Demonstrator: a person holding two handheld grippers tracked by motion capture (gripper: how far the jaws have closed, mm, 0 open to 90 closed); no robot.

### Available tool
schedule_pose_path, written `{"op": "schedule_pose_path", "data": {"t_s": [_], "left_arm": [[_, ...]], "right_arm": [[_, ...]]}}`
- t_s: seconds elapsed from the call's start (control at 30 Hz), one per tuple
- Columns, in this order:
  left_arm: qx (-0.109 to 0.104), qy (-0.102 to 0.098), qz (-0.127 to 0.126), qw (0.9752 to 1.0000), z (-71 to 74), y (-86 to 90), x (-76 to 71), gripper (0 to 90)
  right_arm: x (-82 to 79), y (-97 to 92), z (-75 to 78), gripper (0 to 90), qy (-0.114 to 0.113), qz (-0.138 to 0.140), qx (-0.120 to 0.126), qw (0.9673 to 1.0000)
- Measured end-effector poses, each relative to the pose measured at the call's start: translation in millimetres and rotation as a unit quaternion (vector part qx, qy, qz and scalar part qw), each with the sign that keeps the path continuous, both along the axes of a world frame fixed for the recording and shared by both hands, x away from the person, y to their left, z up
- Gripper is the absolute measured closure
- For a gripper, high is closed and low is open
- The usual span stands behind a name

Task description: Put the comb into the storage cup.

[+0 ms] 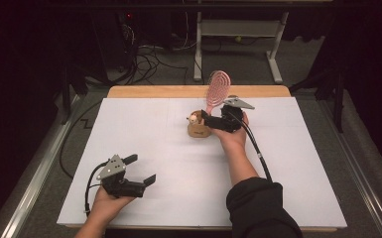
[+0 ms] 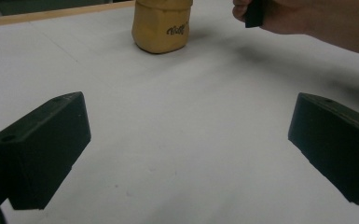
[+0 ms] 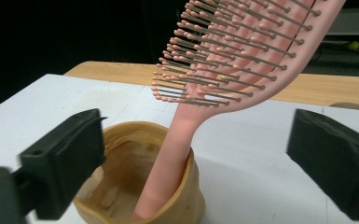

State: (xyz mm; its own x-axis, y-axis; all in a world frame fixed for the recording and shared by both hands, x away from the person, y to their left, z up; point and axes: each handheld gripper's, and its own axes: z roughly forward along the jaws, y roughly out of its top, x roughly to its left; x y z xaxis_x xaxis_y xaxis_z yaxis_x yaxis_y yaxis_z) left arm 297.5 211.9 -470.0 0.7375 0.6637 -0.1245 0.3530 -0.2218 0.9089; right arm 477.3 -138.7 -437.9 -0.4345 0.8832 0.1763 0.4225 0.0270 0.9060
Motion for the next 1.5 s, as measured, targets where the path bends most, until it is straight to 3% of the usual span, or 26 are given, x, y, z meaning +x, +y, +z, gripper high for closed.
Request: {"op": "schedule_pose_path", "data": {"t_s": [0.47,0.57,0.97,1.5], "left_arm": [[-0.002,-0.001,0.005,1.0,-0.3,-0.8,1.2,0.0],[-0.006,0.01,0.005,0.9999,-0.4,0.9,3.1,0.0],[-0.009,-0.003,0.012,0.9999,1.0,1.1,2.3,0.0],[-0.012,-0.007,0.022,0.9997,1.6,5.6,1.5,0.0]], "right_arm": [[-24.6,-10.3,6.0,0.5,-0.015,0.008,-0.013,0.9998],[-32.3,-13.0,5.0,0.4,-0.02,0.011,-0.017,0.9996],[-72.5,-31.6,-0.4,0.4,-0.018,0.025,-0.046,0.9984],[-124.8,-70.3,-16.9,0.4,-0.025,0.042,-0.057,0.9972]]}}
